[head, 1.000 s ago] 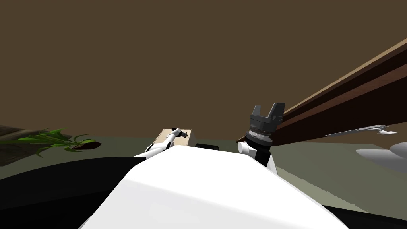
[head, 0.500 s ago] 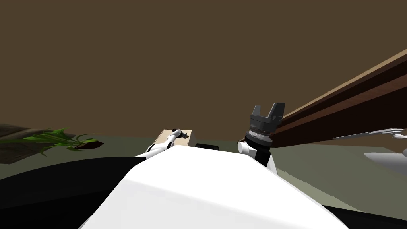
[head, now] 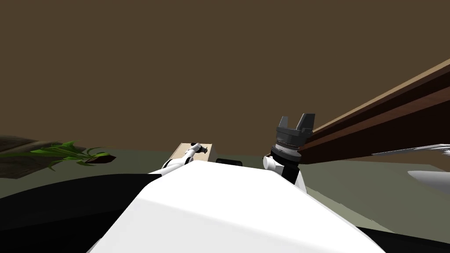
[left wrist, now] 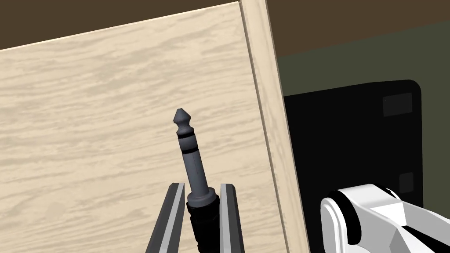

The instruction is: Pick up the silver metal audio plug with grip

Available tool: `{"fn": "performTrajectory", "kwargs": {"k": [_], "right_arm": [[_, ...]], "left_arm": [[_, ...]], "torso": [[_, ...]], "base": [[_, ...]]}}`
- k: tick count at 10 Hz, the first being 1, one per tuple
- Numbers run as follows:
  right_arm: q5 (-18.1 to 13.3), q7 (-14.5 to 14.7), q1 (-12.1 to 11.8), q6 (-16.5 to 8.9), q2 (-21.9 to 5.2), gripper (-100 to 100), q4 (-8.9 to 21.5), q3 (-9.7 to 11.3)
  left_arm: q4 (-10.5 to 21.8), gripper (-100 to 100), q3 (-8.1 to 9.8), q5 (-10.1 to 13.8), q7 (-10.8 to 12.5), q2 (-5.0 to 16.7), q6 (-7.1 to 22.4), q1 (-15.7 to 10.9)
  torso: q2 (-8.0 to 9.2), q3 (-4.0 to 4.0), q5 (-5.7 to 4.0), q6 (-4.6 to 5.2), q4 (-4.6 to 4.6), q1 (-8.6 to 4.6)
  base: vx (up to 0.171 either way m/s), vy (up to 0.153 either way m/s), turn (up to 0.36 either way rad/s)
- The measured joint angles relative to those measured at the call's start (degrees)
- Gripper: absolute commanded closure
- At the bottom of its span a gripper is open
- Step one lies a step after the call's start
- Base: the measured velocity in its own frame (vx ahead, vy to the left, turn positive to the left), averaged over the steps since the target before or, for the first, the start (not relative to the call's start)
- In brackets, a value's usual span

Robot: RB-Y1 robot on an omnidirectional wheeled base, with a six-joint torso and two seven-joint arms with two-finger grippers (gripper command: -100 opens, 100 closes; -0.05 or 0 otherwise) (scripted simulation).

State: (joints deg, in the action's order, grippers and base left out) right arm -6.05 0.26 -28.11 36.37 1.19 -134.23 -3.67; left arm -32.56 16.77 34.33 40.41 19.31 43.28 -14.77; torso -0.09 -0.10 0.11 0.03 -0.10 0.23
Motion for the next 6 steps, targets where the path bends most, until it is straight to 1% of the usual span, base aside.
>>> {"fn": "performTrajectory", "kwargs": {"k": [1,2,3,5,6], "right_arm": [[0.0,0.0,0.0,0.0,0.0,0,0.0,0.0],[0.0,0.0,0.0,0.0,0.0,0,0.0,0.0],[0.0,0.0,0.0,0.0,0.0,0,0.0,0.0],[0.0,0.0,0.0,0.0,0.0,0,0.0,0.0],[0.0,0.0,0.0,0.0,0.0,0,0.0,0.0]], "left_arm": [[0.0,100,0.0,0.0,0.0,0.0,0.0,0.01],[0.01,0,0.0,0.0,0.01,0.0,0.01,0.01],[0.01,100,0.0,0.0,0.01,0.0,0.01,0.01],[-1.62,100,-0.15,0.16,0.97,1.34,2.25,-0.22],[-1.75,0,-0.14,0.17,1.09,1.44,2.51,-0.27]], "torso": [[-0.03,-0.02,0.01,0.0,0.0,0.03],[-0.04,-0.03,0.01,0.0,-0.01,0.05],[-0.05,-0.03,0.01,0.0,-0.01,0.05],[0.1,0.06,-0.02,0.01,0.03,0.03],[0.06,0.03,0.01,0.0,0.01,0.03]], "base": [[0.0,0.0,0.0],[0.0,0.0,0.0],[-0.02,0.0,-0.076],[-0.037,-0.007,-0.027],[0.0,0.0,0.0]]}}
